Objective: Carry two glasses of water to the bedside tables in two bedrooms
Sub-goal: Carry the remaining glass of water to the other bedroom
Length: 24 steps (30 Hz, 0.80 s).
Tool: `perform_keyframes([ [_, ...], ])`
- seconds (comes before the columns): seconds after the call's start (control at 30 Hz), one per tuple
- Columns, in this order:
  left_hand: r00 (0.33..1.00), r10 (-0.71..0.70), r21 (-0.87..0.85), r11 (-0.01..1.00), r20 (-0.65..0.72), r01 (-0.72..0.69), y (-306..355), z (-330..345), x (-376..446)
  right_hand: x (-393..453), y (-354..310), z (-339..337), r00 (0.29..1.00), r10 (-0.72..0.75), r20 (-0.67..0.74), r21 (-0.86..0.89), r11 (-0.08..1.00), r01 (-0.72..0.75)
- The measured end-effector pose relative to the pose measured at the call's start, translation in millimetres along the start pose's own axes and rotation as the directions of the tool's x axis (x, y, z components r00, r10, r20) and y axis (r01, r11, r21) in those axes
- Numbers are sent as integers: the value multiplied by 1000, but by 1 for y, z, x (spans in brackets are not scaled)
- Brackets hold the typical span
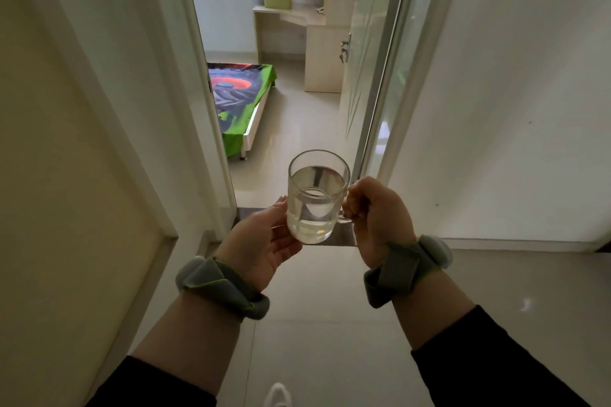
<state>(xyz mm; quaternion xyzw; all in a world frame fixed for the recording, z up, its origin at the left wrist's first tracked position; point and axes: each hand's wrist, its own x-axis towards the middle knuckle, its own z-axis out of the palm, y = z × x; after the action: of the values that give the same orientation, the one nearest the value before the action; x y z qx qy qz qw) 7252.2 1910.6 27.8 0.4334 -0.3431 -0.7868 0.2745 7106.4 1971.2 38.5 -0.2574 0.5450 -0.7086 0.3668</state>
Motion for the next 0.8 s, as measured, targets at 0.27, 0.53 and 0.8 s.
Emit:
perform_keyframes([
  [0.27, 1000, 7, 33, 999, 17, -8, 89, 3, 139, 145, 6, 46, 999, -31, -44, -49, 998, 29],
  [0.53, 999, -3, 3, 1000, 38, 3, 148, 25, 257, 281, 12, 63, 996, -5, -93, 11, 1000, 6],
  [0.8, 1000, 24, -22, 999, -5, -24, 216, 74, 393, 449, 3, 65, 1000, -23, -9, -1, 1000, 23],
])
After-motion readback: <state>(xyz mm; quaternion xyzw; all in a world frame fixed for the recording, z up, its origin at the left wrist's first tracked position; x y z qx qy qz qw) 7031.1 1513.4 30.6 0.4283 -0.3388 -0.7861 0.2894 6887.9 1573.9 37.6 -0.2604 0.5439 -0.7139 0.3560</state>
